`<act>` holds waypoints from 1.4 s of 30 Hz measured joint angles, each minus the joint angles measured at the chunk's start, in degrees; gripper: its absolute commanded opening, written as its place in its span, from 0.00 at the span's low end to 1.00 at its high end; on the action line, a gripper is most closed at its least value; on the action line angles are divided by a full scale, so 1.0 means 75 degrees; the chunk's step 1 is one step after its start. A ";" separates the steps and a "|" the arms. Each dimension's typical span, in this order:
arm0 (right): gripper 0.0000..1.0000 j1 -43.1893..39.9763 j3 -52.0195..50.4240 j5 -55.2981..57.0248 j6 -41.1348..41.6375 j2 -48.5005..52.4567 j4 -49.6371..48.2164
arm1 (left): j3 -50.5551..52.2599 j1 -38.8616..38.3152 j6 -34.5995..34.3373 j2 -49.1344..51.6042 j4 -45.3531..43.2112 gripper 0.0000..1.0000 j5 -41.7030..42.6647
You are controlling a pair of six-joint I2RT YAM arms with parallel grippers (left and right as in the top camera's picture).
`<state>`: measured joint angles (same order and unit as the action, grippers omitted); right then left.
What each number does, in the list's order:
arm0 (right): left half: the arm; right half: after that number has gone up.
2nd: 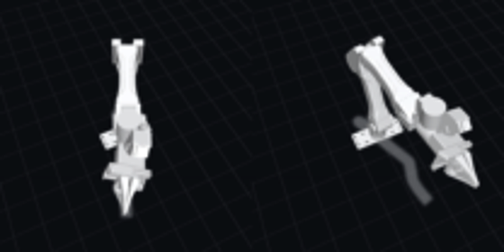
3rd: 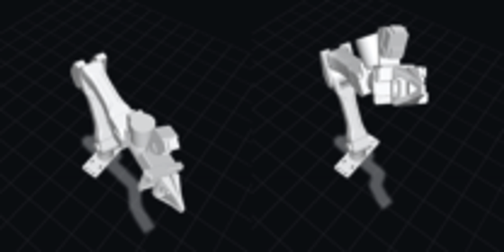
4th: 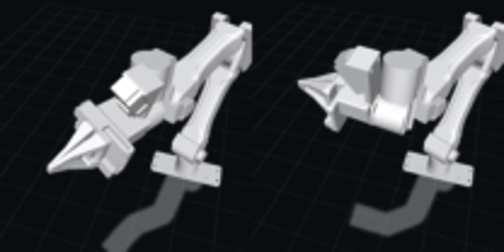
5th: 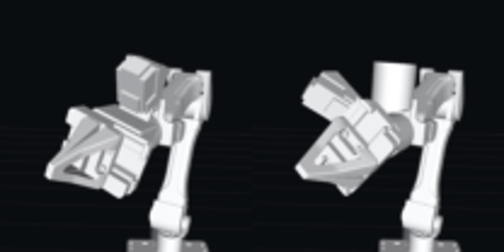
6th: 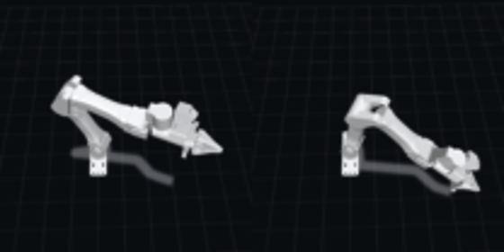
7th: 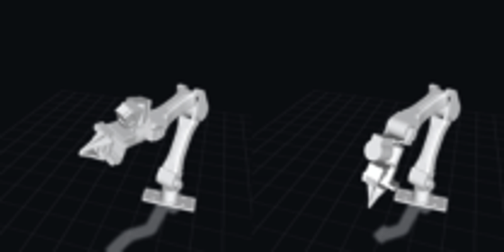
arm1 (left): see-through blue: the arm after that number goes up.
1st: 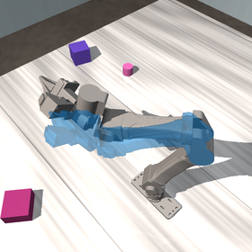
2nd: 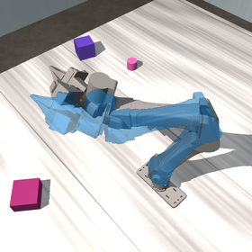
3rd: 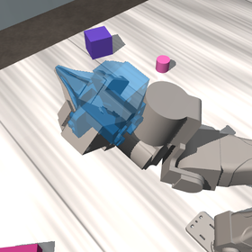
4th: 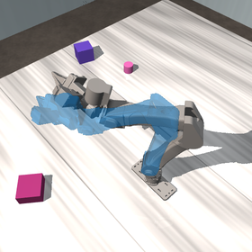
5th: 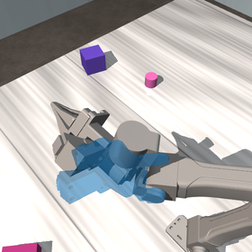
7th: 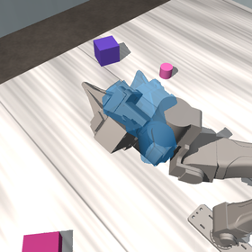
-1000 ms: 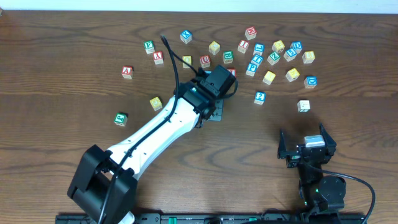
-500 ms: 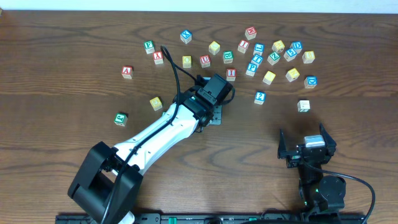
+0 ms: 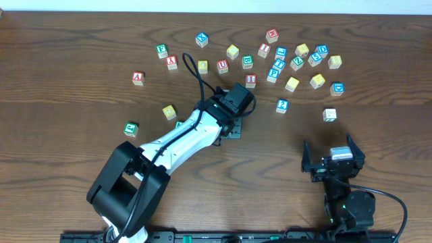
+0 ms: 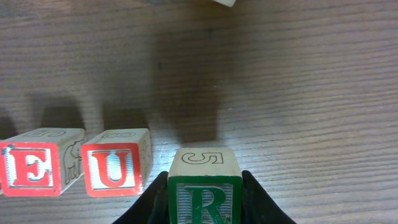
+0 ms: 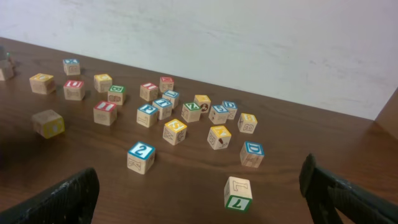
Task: Spell out NEURIPS
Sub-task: 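Lower the R block onto the table right of U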
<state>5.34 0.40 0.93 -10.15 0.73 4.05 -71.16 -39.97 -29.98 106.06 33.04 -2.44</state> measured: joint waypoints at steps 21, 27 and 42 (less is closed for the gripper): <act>0.99 0.0000 0.0000 0.0003 0.0000 0.0000 0.0000 | 0.0000 0.0000 0.0052 0.0061 -0.0111 0.13 -0.0125; 0.99 0.0000 0.0000 0.0003 0.0000 0.0000 0.0000 | 0.0003 0.0000 0.0055 0.0061 -0.0286 0.13 -0.0184; 0.99 0.0000 0.0000 0.0003 0.0000 0.0000 0.0000 | 0.0052 0.0000 0.0055 0.0344 -0.0361 0.13 -0.0291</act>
<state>5.34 0.40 0.95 -10.15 0.73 4.05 -70.76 -39.97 -29.56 108.64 30.33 -4.62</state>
